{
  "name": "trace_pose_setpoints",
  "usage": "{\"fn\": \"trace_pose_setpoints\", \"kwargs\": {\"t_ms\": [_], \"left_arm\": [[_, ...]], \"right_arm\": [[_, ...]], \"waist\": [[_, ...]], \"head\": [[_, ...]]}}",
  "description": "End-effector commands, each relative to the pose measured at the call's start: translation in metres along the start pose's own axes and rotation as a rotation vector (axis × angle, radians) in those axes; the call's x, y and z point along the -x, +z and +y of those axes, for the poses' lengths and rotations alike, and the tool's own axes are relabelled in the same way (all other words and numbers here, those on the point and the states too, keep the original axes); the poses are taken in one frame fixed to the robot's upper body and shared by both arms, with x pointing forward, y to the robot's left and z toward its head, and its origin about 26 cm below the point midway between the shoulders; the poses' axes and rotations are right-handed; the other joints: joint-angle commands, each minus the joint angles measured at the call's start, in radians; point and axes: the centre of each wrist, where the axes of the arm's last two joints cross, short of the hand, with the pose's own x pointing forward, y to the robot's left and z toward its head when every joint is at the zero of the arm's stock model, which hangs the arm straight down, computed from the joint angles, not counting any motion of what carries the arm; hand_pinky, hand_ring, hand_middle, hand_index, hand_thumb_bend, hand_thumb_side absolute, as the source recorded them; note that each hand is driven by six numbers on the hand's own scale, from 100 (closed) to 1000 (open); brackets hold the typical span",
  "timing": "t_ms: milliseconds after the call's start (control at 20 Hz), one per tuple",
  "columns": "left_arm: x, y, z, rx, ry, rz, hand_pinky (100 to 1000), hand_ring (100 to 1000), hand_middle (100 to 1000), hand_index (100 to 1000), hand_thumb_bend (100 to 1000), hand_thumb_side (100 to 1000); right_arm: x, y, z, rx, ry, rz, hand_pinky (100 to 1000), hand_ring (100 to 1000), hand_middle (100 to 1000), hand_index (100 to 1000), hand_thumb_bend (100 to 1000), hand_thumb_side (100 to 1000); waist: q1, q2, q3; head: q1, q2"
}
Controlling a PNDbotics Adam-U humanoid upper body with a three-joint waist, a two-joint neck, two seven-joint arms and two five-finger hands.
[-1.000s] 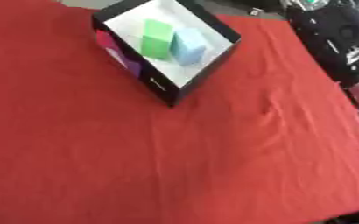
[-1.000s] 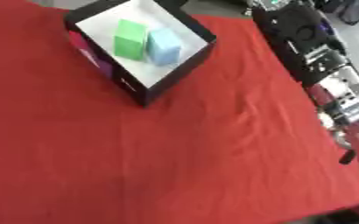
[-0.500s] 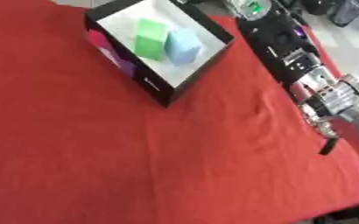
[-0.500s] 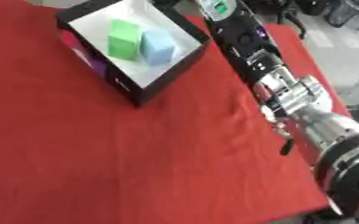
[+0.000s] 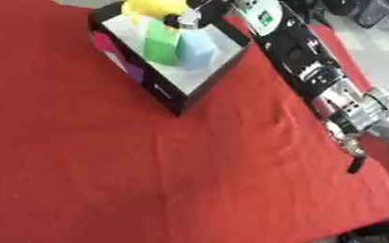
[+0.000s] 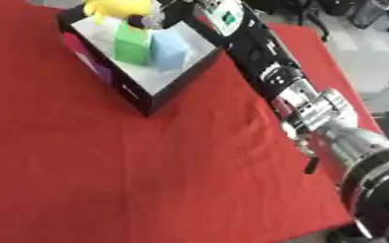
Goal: Pick up objects on the table and place them in the box.
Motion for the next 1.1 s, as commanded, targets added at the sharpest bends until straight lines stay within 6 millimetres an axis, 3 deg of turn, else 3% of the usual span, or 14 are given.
{"fn": "trace_pose_setpoints", "kwargs": {"t_ms": [50, 200, 300, 350, 450, 650, 850, 1100], "left_arm": [[-0.008, -0.004, 0.001, 0.02, -0.019, -0.015, 795, 698, 689, 747, 100, 656], [-0.008, -0.003, 0.001, 0.018, -0.019, -0.01, 795, 699, 690, 747, 100, 657], [-0.007, -0.002, 0.001, 0.015, -0.019, -0.007, 795, 700, 690, 747, 100, 657], [-0.007, -0.001, 0.001, 0.013, -0.019, -0.005, 795, 700, 690, 747, 100, 656], [-0.007, 0.001, 0.003, 0.006, -0.023, 0.002, 795, 700, 690, 748, 100, 656], [-0.007, 0.005, 0.005, -0.004, -0.035, 0.019, 795, 701, 691, 747, 100, 656], [-0.007, 0.01, 0.008, -0.014, -0.051, 0.035, 795, 700, 690, 747, 100, 654], [-0.006, 0.019, 0.012, -0.029, -0.067, 0.056, 794, 701, 691, 748, 100, 652]], "right_arm": [[-0.005, 0.002, -0.02, -0.199, 0.17, -0.11, 930, 895, 835, 914, 455, 529], [-0.005, 0.002, -0.017, -0.185, 0.17, -0.109, 924, 884, 826, 924, 457, 457], [-0.004, 0.005, -0.021, -0.119, 0.143, -0.119, 918, 874, 817, 931, 398, 394], [-0.003, 0.009, -0.025, -0.07, 0.122, -0.126, 909, 864, 807, 940, 350, 301], [-0.003, 0.021, -0.035, 0.038, 0.073, -0.146, 902, 858, 801, 948, 268, 202], [-0.008, 0.051, -0.052, 0.184, -0.023, -0.195, 900, 859, 798, 947, 100, 100], [-0.019, 0.077, -0.067, 0.269, -0.12, -0.257, 908, 871, 813, 968, 100, 228], [-0.044, 0.092, -0.089, 0.349, -0.26, -0.35, 907, 874, 820, 982, 100, 100]], "waist": [[0.008, -0.012, -0.004], [0.009, -0.015, -0.01], [0.012, -0.019, -0.014], [0.014, -0.022, -0.016], [0.016, -0.03, -0.025], [0.019, -0.045, -0.05], [0.027, -0.055, -0.077], [0.049, -0.076, -0.134]], "head": [[0.004, 0.004], [0.006, 0.004], [0.008, 0.007], [0.012, 0.009], [0.026, 0.012], [0.054, 0.025], [0.084, 0.035], [0.144, 0.045]]}}
